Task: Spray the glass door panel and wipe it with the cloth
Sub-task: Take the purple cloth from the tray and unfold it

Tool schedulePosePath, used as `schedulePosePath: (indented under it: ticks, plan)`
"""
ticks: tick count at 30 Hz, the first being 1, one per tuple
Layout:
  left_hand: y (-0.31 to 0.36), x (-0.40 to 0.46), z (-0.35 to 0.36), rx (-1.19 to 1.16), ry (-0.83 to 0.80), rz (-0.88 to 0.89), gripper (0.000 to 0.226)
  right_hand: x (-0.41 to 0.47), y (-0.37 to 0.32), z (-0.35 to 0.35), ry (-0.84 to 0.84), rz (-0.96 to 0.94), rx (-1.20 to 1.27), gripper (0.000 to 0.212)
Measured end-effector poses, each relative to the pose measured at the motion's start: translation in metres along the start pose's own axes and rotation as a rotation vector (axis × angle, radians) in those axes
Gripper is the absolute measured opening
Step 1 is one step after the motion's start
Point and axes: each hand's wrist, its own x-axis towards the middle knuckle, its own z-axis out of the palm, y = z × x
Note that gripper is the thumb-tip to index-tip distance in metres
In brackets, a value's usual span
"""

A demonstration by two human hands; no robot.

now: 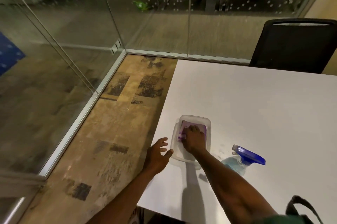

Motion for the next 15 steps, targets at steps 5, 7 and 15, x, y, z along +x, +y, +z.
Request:
schedulePosePath:
  ticks: [5, 7, 15]
  plan:
    - [0.003, 0.010, -0.001, -0.031, 0.023, -0.005, 0.046, 0.012, -0.007, 0.014, 0.086, 0.033, 0.042, 0.026]
    - [0.003, 0.013, -0.002, -0.042, 0.024, -0.008, 0.046, 0.014, -0.008, 0.016, 0.125, 0.065, 0.094, 0.024]
    - [0.004, 0.019, -0.008, -0.061, 0.028, -0.010, 0.046, 0.003, -0.008, 0.002, 0.323, 0.185, 0.571, 0.031]
